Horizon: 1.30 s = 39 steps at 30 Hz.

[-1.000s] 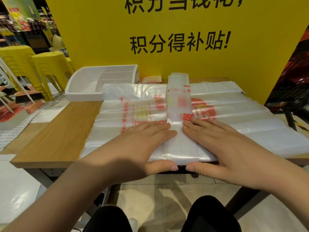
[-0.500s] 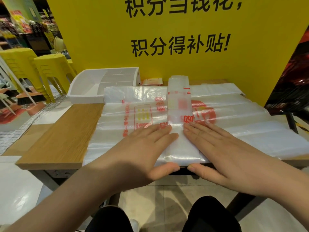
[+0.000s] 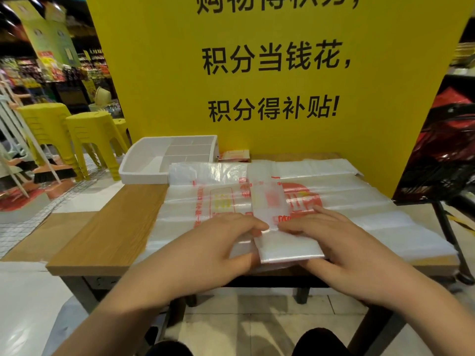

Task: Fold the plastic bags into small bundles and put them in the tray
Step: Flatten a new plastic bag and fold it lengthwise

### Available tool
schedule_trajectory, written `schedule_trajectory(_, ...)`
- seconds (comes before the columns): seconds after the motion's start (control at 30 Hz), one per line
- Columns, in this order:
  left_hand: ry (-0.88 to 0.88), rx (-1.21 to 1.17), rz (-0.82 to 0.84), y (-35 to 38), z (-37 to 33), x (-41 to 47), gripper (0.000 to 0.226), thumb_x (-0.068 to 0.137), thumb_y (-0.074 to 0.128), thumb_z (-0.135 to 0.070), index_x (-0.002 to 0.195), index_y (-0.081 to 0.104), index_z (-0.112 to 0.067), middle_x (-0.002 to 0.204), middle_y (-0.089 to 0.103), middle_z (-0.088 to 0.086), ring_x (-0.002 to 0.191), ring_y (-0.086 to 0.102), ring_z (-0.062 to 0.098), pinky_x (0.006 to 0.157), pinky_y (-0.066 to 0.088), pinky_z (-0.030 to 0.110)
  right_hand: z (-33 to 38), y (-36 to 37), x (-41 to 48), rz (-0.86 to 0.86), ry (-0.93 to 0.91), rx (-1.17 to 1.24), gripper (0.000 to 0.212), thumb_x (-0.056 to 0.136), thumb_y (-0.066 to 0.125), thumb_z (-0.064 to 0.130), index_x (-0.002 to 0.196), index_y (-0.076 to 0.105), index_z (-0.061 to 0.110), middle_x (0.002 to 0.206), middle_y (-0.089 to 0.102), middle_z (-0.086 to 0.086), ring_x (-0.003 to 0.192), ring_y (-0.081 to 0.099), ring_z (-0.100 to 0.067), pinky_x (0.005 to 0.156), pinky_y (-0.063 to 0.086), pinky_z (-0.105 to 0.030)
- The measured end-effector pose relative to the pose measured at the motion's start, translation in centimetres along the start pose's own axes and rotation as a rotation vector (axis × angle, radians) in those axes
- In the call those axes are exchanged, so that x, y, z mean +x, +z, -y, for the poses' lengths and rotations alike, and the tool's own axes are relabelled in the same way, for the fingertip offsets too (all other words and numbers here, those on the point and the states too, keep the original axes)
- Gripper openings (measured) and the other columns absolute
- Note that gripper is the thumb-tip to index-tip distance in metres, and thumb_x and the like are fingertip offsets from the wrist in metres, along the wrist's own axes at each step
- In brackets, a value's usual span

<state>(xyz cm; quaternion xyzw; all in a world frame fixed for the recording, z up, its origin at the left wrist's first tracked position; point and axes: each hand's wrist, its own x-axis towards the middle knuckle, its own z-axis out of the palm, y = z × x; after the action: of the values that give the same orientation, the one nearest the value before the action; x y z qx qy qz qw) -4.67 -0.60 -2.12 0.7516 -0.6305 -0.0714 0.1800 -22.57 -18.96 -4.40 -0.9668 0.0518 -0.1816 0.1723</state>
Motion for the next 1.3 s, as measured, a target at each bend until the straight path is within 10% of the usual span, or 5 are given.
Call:
schedule_trajectory(0.33,-0.074,-0.257,-0.288,1.8,-1.3,-2.1,0.005,0.095,0.062,-0.035,0.091,0.063,-0.038,0.097,0.064,-0.021,0.104,0.056,0.0,0.085,0.039,0.014,2.1,0.0,-0.6,-0.066,0.119,0.292,0.008,0.092,0.06,0.046,0.095,0.067,0.042,0.099,0.072,0.016,0.07,0.062,-0.001,0.059,0.045,-0.018)
schedule_trajectory(0.5,-0.128,-0.206,-0.351,3.3,-1.1,-1.8,0.015,0.099,0.051,-0.041,0.084,0.05,-0.042,0.092,0.053,-0.023,0.102,0.049,0.001,0.079,0.032,0.012,2.1,0.4,0.8,-0.058,0.096,0.32,0.018,0.094,0.052,0.052,0.099,0.067,0.047,0.108,0.066,0.026,0.103,0.061,-0.001,0.082,0.047,-0.022)
schedule_trajectory(0.9,-0.31,0.026,-0.481,4.9,-2.3,-0.4,0.039,0.101,0.041,-0.042,0.139,0.046,-0.033,0.101,0.058,-0.014,0.11,0.044,0.011,0.095,0.044,0.035,1.6,3.2,3.3,-0.123,0.254,0.056,0.065,0.093,0.049,0.055,0.151,0.028,0.035,0.066,0.057,0.008,0.062,0.054,-0.002,0.055,0.037,-0.024)
schedule_trajectory(1.13,-0.292,0.107,-0.534,5.6,-1.2,0.0,0.039,0.094,0.039,-0.041,0.111,0.07,-0.027,0.09,0.058,-0.01,0.097,0.049,0.016,0.084,0.05,0.038,2.9,3.5,3.4,-0.165,0.248,-0.214,0.02,0.098,0.047,0.036,0.08,0.044,0.028,0.068,0.048,0.009,0.06,0.044,-0.009,0.049,0.025,-0.025)
schedule_trajectory(1.3,-0.234,0.161,-0.333,4.0,-0.8,0.5,0.042,0.094,0.029,-0.044,0.114,0.061,-0.023,0.128,0.05,-0.004,0.13,0.034,0.016,0.106,0.039,0.04,2.2,3.8,3.8,-0.21,0.167,-0.368,0.021,0.095,0.046,0.035,0.094,0.061,0.019,0.095,0.059,-0.001,0.085,0.055,-0.025,0.066,0.042,-0.035)
